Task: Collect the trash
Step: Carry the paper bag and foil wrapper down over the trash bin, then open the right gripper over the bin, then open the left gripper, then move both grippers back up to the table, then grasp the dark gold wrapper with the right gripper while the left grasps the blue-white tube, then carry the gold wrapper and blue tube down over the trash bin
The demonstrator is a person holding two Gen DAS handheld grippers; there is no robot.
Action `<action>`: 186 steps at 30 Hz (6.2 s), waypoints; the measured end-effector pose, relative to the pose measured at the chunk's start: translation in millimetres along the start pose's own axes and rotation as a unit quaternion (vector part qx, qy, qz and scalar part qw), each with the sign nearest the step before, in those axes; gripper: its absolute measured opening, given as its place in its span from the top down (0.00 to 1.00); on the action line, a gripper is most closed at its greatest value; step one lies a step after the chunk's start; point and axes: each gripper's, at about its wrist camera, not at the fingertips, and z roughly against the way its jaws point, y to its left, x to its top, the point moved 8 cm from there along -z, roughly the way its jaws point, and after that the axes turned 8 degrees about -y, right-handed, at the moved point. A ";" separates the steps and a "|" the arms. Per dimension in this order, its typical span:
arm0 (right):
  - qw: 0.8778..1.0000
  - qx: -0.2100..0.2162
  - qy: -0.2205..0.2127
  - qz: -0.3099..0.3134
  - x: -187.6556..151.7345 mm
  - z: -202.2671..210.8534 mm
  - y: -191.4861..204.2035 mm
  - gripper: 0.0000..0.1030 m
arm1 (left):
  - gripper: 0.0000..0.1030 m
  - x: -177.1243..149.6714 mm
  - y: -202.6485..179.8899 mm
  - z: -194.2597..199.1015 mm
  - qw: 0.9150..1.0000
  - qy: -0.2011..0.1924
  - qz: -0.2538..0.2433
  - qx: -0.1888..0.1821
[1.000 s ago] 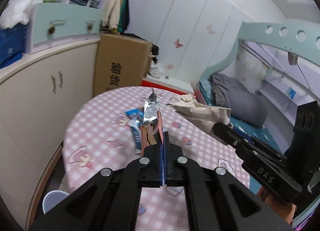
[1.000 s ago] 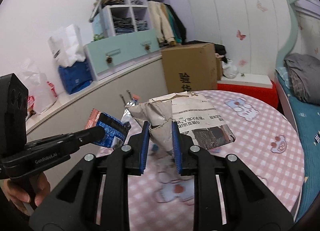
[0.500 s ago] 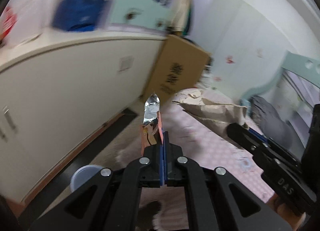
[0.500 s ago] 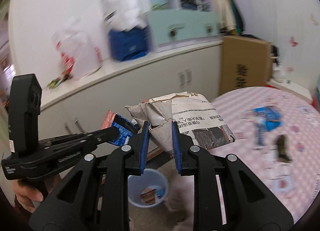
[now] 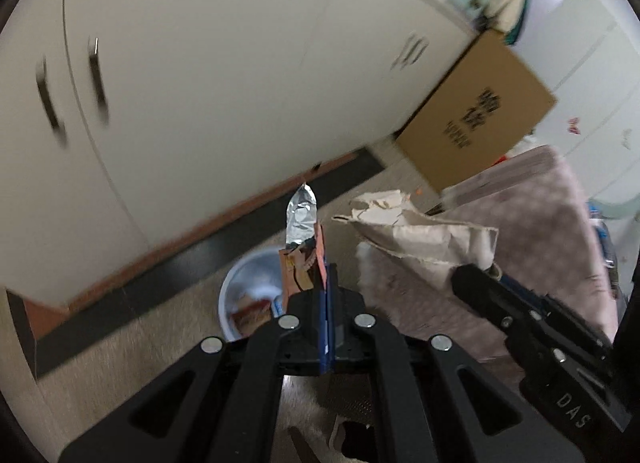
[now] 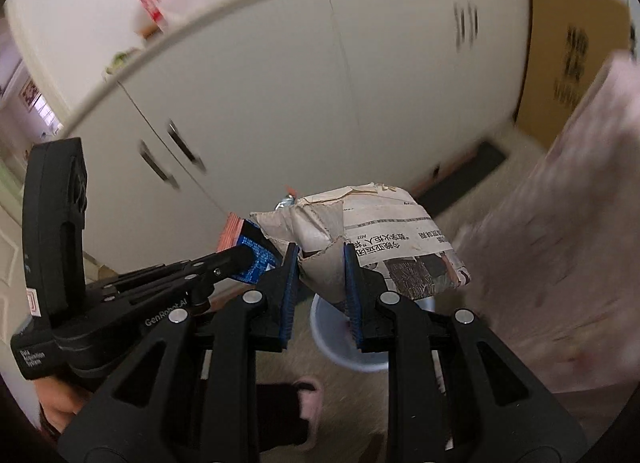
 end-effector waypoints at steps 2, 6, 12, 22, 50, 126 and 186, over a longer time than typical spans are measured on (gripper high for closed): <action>1.000 0.002 0.023 -0.019 -16.1 -25.2 -5.5 0.79 | 0.99 -13.1 14.1 -27.4 1.000 0.023 0.012 0.009; 0.997 -0.006 0.065 -0.050 -47.8 -76.9 -22.7 0.79 | 0.99 -34.7 32.6 -68.4 0.998 0.054 0.025 0.024; 0.991 -0.001 0.102 -0.091 -75.2 -130.3 -41.1 0.75 | 0.99 -59.8 51.9 -115.8 0.995 0.088 0.032 0.043; 0.988 -0.015 0.107 -0.109 -90.7 -145.7 -66.5 0.56 | 0.99 -78.9 62.9 -145.6 0.992 0.112 0.044 0.047; 0.986 -0.089 0.038 -0.137 -74.5 -73.7 -112.0 0.52 | 0.69 -69.2 -5.9 -132.8 0.994 0.102 -0.017 0.029; 0.954 -0.255 -0.097 -0.126 18.7 269.4 -339.0 0.77 | 0.23 -33.7 -455.5 -12.6 0.948 -0.013 -0.303 -0.094; 0.997 -0.030 0.075 -0.008 -37.8 -40.8 -2.7 0.83 | 0.91 -38.2 17.0 -27.2 0.995 0.059 -0.042 0.062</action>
